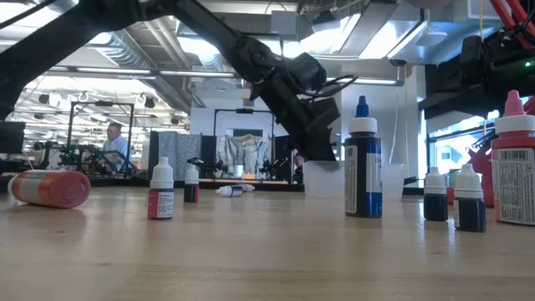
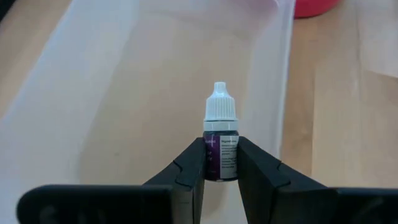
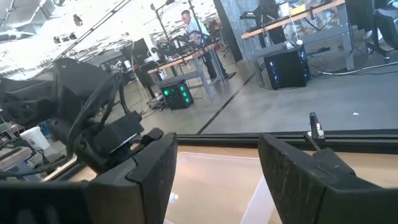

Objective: Pick & Place food coloring
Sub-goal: Put the small purple food coloring bottle in the transparent bin

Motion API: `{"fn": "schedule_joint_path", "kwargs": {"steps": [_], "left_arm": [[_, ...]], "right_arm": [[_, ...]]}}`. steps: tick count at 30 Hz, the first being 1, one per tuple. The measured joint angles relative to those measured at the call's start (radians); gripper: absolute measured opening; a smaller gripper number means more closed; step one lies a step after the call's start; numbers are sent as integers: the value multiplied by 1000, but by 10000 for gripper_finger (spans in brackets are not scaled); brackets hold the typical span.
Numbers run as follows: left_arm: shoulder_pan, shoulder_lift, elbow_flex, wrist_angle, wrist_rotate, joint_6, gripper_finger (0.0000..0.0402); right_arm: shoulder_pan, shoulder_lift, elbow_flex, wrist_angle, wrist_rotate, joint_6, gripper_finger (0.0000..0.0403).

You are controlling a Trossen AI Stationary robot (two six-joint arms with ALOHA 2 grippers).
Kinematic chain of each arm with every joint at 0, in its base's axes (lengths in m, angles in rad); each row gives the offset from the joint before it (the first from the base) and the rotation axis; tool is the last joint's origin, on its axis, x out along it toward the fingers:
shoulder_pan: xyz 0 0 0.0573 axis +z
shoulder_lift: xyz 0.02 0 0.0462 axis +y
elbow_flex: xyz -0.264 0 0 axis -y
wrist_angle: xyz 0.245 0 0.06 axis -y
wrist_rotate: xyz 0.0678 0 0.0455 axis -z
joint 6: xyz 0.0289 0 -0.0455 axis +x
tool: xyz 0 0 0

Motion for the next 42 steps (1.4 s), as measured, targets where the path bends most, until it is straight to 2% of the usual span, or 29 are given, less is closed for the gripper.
{"fn": "schedule_joint_path", "kwargs": {"steps": [9, 24, 42], "left_arm": [[11, 0, 0, 7, -26, 0, 72], [2, -2, 0, 18, -23, 8, 94], [1, -2, 0, 15, 2, 9, 96]], "right_arm": [[0, 0, 0, -24, -1, 3, 227], [0, 0, 0, -25, -1, 0, 227], [0, 0, 0, -24, 0, 0, 227]]}}
